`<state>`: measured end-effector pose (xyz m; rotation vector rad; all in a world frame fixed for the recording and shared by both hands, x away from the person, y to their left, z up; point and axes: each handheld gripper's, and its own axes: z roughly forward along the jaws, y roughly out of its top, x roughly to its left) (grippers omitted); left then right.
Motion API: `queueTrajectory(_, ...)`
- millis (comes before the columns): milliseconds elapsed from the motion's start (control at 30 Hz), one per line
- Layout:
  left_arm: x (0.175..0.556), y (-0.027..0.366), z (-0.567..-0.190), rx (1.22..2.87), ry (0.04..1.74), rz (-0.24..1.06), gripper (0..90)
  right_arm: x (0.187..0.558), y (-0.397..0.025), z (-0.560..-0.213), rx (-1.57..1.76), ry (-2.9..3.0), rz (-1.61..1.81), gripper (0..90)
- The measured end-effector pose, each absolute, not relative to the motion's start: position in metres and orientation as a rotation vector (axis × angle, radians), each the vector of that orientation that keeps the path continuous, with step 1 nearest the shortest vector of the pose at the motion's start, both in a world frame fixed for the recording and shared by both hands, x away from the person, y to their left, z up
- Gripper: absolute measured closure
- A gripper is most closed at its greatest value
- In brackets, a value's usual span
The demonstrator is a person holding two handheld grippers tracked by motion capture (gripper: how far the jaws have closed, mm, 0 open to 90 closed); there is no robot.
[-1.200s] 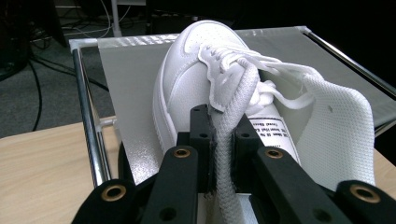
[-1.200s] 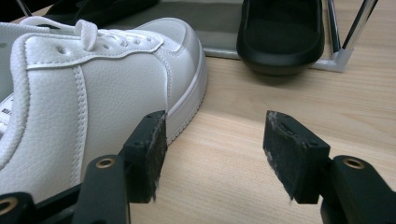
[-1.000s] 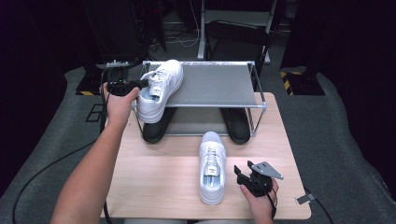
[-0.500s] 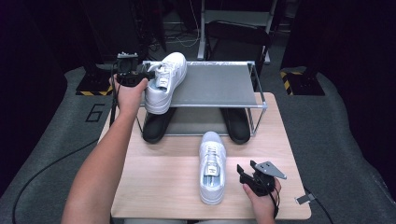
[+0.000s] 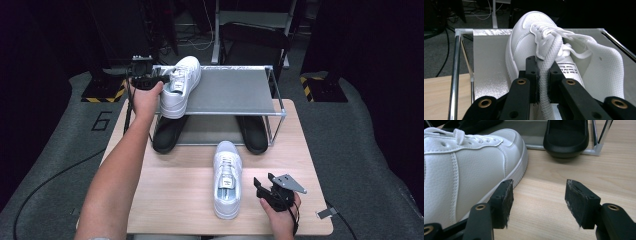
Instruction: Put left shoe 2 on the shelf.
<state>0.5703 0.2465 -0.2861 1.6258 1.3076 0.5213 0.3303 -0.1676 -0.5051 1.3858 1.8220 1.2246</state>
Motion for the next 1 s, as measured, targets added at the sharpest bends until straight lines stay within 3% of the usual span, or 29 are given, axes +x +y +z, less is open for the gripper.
queueTrajectory(667, 0.582, 0.249, -0.294, 1.666, 1.350, 0.537, 80.3, 0.324, -0.172, -0.507, 1.403, 1.812, 1.205, 39.3)
queueTrajectory(1000, 0.582, 0.251, -0.293, 1.685, 1.341, 0.535, 68.2, 0.324, -0.172, -0.507, 1.403, 1.809, 1.208, 39.3)
